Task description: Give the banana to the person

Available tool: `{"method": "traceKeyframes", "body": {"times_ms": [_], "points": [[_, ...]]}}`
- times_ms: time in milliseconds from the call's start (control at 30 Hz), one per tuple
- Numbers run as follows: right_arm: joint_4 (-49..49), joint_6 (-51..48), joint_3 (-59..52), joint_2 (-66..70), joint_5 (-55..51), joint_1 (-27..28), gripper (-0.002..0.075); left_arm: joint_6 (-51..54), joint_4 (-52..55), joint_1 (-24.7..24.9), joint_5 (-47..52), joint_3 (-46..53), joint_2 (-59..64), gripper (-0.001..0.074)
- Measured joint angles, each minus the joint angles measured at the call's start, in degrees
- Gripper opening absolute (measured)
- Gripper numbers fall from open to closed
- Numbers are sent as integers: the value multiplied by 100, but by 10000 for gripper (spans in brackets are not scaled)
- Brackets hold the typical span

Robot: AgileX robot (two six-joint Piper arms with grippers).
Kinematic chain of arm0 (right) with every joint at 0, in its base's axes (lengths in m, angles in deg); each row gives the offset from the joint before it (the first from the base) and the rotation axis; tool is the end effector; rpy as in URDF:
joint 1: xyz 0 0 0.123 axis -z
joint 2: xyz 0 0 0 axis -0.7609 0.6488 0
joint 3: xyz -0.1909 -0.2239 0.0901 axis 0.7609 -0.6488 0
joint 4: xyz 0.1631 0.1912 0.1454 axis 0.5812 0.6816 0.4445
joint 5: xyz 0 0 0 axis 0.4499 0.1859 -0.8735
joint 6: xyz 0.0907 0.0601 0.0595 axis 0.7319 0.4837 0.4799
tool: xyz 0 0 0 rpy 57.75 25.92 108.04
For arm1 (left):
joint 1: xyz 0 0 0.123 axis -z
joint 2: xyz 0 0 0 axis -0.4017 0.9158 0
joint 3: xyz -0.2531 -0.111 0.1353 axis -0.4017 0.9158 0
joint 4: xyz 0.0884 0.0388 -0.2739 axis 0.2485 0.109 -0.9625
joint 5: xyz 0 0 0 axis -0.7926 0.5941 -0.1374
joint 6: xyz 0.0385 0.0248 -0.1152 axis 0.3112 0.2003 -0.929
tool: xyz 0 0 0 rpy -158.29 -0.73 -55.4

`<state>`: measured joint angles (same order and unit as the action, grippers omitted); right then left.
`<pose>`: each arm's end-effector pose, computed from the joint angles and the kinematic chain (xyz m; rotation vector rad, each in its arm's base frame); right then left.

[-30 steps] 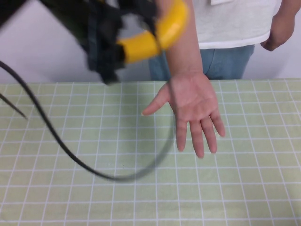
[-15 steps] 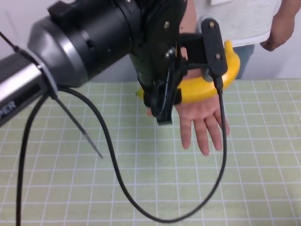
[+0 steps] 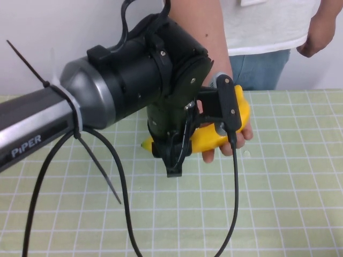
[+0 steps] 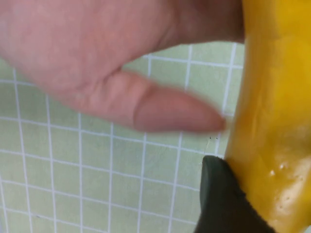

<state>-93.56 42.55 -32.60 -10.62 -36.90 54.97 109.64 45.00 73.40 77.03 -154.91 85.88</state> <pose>0.0977 -0.0228 0.1615 0.2086 1.8601 -0.1324 0.3047 -0.3139 0.2842 2.0583 1.9753 0.3257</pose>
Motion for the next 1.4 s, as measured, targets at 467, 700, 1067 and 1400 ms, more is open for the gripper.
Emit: {"method": "traceKeyframes", "body": {"times_ms": [467, 700, 1067, 1400], "points": [[0, 0, 0, 0, 0, 0, -11, -966, 652, 0, -59, -199, 0, 655], [0, 0, 0, 0, 0, 0, -11, -1268, 658, 20, 133, -1007, -439, 664], [0, 0, 0, 0, 0, 0, -11, -1851, 103, 20, 158, -766, -2496, 94], [0, 0, 0, 0, 0, 0, -11, -2628, 6, 20, -35, 1443, -4135, 0]]}}
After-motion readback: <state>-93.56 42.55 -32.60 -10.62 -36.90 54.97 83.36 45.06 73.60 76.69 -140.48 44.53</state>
